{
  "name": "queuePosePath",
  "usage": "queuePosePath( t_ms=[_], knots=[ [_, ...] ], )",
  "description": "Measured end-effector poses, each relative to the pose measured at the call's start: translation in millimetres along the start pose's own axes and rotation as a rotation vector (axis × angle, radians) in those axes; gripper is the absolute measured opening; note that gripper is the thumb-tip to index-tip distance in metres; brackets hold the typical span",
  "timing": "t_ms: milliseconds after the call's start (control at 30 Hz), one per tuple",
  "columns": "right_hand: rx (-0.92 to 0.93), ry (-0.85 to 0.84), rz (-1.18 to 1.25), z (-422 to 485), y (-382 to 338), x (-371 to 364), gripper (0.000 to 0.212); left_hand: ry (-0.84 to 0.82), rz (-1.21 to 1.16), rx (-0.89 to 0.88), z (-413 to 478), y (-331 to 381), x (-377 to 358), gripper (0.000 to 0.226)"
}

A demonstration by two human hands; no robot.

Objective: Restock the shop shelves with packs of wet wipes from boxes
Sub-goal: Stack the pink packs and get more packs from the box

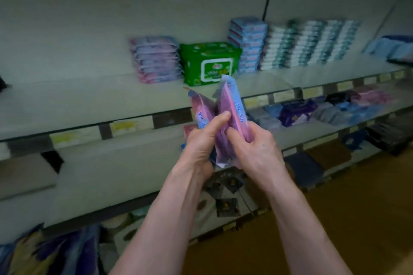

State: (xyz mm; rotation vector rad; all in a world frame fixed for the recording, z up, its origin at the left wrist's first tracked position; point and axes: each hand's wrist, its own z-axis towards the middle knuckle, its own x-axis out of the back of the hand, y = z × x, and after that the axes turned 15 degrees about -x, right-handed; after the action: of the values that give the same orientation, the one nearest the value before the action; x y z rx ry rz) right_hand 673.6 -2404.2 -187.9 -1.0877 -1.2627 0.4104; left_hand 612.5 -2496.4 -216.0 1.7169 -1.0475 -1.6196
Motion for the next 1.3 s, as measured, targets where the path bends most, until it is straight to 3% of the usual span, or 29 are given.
queuePosePath(
  t_ms=[133,333,467,567,633,700,900,967,1133,1233,1300],
  knots=[
    [0.098,-0.073,-0.039,52,-28,-9,0.025,0.146,-0.078,-0.146,41,22,-3,0.065],
    [0.264,-0.224,-0.351,128,-62,2,0.017,0.218,-0.173,-0.239,90,40,-24,0.042],
    [0.483,-0.318,-0.454,169,-88,3,0.026,0.21,-0.165,-0.319,110,58,-26,0.058],
    [0.639,-0.325,-0.519,193,-103,-3,0.021,0.241,-0.148,-0.345,117,79,-25,0.048],
    [0.766,-0.322,-0.477,205,-111,-12,0.019,0.288,-0.124,-0.342,119,94,-19,0.062],
    [0.89,-0.315,-0.443,218,-119,-25,0.028,0.322,-0.098,-0.319,121,110,-10,0.073],
    [1.063,-0.255,-0.492,234,-164,-46,0.056,0.331,0.069,-0.295,128,161,22,0.051],
    [1.076,-0.26,-0.525,239,-179,-49,0.057,0.343,0.111,-0.289,134,179,32,0.041],
    [1.06,-0.255,-0.381,268,-218,-79,0.041,0.284,0.049,-0.327,161,220,51,0.048],
    [0.859,-0.279,-0.265,284,-240,-96,0.014,0.293,0.034,-0.347,181,237,63,0.037],
    [0.661,-0.403,-0.208,291,-249,-102,0.019,0.262,0.037,-0.351,193,243,71,0.041]
  ],
)
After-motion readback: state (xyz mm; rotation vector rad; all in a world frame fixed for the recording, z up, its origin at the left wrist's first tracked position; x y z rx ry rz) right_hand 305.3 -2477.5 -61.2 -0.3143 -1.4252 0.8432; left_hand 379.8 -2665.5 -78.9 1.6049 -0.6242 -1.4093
